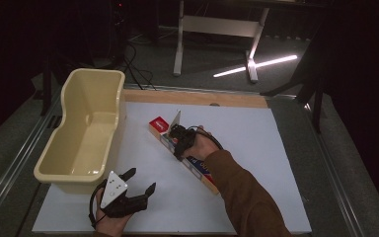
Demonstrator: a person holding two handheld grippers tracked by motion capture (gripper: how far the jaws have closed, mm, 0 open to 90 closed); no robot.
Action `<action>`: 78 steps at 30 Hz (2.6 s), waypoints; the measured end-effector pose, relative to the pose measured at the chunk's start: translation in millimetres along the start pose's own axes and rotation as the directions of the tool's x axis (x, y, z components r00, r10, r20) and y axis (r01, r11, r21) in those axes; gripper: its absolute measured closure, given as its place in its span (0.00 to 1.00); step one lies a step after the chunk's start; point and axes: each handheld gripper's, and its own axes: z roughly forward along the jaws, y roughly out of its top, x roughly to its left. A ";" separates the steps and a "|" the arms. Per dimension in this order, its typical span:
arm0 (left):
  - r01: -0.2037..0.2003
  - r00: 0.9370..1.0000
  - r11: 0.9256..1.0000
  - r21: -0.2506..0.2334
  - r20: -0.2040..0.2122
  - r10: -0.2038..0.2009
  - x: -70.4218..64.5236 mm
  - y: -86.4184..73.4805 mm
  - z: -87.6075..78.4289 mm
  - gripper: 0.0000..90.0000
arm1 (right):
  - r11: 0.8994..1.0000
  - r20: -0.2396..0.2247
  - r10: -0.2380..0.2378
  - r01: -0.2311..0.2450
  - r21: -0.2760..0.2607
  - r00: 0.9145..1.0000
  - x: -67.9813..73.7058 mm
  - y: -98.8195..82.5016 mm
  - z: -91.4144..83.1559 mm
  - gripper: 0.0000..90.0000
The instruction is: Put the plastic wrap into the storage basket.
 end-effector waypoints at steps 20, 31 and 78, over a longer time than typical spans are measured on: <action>-0.011 1.000 1.000 0.002 0.003 0.011 -2.4 -0.1 -0.1 0.23 | 0.989 -0.142 0.070 -0.087 -0.123 0.987 2.8 -2.8 -25.6 0.46; -0.014 1.000 1.000 0.006 0.008 0.014 -4.2 -0.7 1.1 0.23 | 0.936 -0.181 0.139 -0.189 -0.298 0.974 -6.0 -3.4 -53.4 0.46; -0.023 0.999 1.000 -0.002 0.027 0.023 -9.4 -1.6 -0.3 0.23 | 0.681 -0.531 0.250 -0.537 -0.498 0.810 3.0 36.6 -122.1 0.46</action>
